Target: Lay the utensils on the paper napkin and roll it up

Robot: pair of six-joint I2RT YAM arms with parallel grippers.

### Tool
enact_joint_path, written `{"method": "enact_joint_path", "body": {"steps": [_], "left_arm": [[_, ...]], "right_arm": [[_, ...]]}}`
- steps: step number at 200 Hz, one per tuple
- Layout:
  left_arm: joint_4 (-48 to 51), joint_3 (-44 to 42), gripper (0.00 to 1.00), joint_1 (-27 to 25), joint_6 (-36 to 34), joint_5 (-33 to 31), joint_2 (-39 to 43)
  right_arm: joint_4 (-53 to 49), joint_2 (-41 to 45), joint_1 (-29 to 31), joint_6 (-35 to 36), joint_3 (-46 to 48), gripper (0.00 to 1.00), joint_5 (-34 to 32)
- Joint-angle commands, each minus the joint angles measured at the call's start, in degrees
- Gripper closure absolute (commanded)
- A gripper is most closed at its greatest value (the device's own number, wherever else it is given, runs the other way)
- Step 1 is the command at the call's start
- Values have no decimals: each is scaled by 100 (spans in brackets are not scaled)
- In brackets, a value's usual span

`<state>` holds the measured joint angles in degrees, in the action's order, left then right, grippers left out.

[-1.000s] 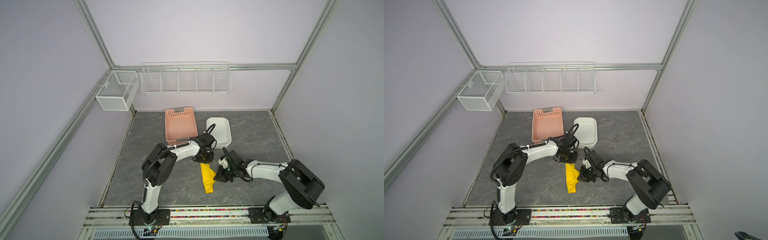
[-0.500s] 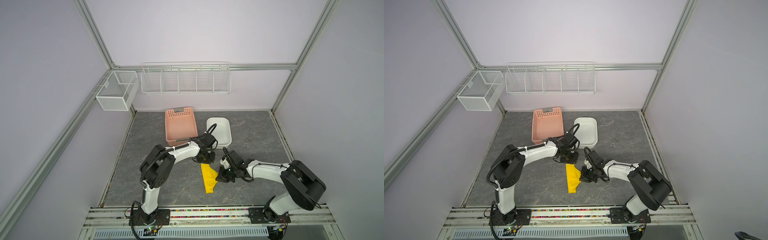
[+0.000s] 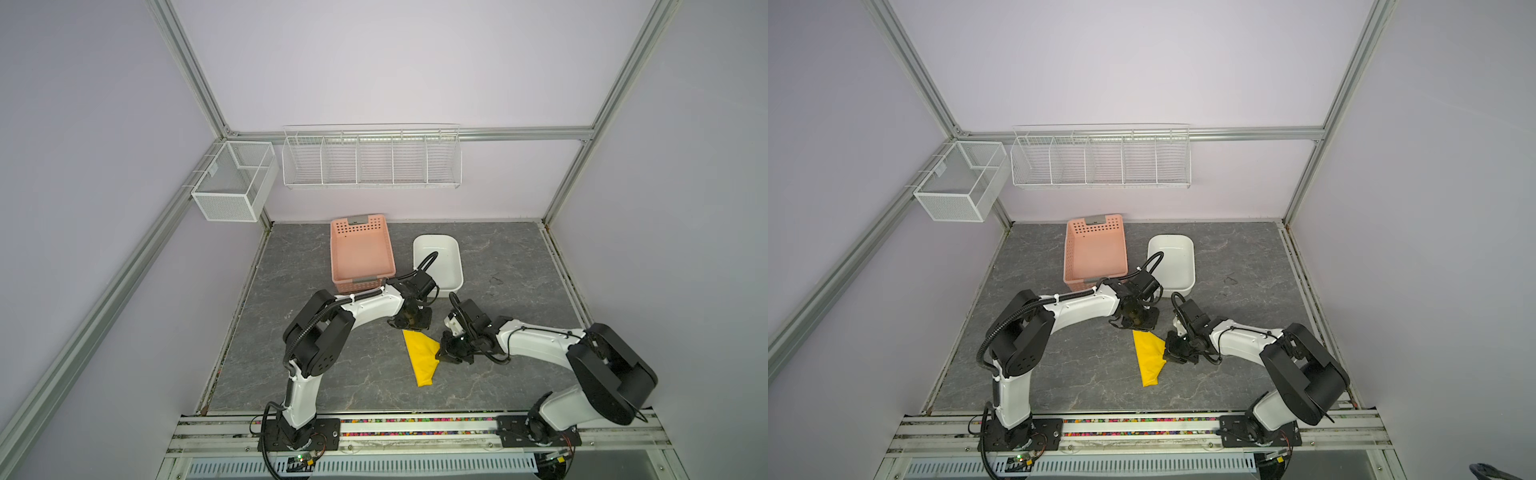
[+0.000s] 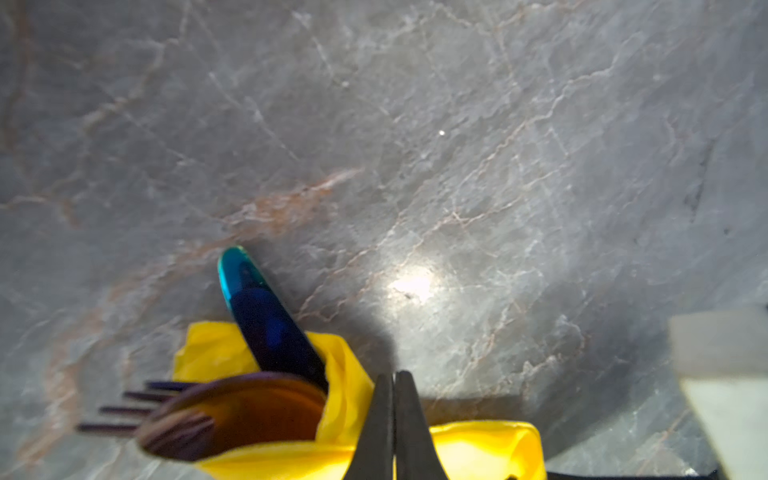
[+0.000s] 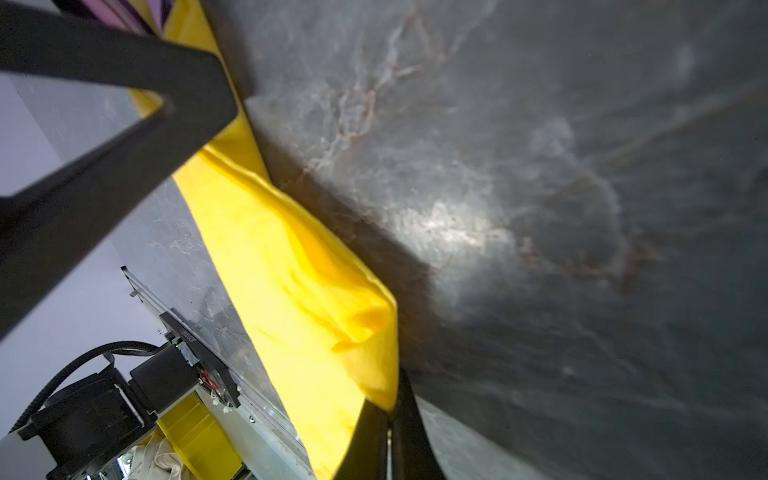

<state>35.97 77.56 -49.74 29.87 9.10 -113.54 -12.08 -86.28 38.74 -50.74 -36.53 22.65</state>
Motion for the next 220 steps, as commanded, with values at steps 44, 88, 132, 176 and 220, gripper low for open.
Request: {"method": "enact_joint_path", "body": {"steps": [44,88,132,176,220], "left_arm": [[223,22,100,2,-64,-171,-85],[277,120,100,0,-85,-215,42],[415,136,100,-63,-62,-95,641],[242,-230,100,-364,211,320,861],[-18,-399,100,-521,332,535,499]], "right_arm": [[-199,195,-86,-89,159,93,-345],[-122,121,-109,-129,190,93,-350],[-93,110,-119,-139,207,93,-339],[-93,86,-129,-129,199,93,-317],[-79,73,-147,-129,193,93,-297]]}}
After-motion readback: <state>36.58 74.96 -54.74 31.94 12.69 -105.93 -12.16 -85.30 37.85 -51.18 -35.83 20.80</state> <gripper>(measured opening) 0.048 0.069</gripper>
